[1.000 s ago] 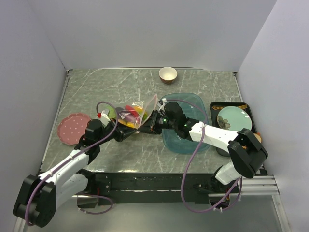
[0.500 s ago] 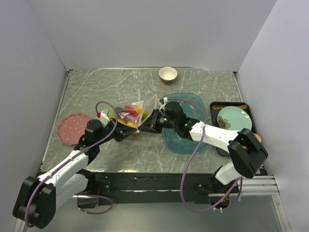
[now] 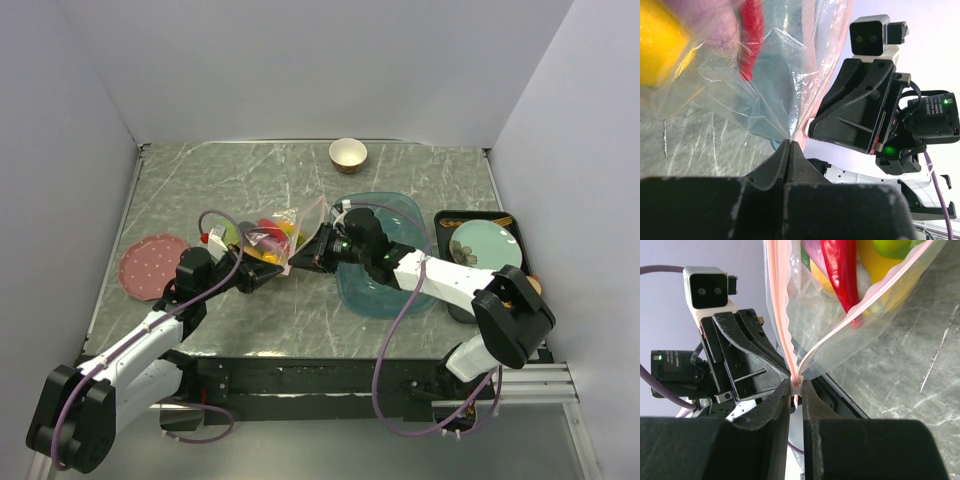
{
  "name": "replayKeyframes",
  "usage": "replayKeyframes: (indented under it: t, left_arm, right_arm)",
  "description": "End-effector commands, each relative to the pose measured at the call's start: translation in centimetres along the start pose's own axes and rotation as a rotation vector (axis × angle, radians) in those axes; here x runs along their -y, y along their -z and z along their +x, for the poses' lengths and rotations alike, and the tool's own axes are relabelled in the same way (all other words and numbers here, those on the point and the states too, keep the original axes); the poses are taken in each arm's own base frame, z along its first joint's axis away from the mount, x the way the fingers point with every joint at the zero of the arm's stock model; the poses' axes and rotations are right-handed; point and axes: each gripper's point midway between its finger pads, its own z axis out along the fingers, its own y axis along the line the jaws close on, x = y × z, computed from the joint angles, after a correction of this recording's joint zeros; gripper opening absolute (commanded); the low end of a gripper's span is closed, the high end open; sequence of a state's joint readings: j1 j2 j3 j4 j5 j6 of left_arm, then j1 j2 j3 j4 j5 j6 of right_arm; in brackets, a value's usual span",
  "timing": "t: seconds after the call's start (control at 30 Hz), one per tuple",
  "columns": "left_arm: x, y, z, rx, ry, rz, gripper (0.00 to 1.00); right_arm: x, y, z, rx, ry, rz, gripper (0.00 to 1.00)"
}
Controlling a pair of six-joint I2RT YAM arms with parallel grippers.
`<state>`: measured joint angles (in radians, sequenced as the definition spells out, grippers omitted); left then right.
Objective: Place the food in the zip-top bag and seal the zipper
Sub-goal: Zip the zipper food storage bag at the center of the board.
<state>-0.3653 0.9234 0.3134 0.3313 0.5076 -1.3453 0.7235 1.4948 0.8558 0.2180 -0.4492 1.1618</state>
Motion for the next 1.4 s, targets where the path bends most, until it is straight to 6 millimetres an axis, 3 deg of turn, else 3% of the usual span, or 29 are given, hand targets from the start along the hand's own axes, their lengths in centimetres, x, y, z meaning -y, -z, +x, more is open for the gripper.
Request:
replayKeyframes:
  t: [0.0,0.9,1.37]
  left_arm:
    - [0.3,0.3,0.9,-0.044,-0.042,0.025,0.01]
    - [0.1,0.0,1.2,-0.084,-0.059,0.003,0.01]
    - [1.1,0.4,1.2,-0.090,-0.083,0.011,0.01]
  right_arm:
    - [-1.3,0.6,-2.9,0.110,0.027,-0.038,0.10]
    - [-0.9,1.2,-5.4,0.150,0.031,-0.025,0.11]
    - [-0.7,1.1,-5.9,0.154,0.028,-0.016,0.12]
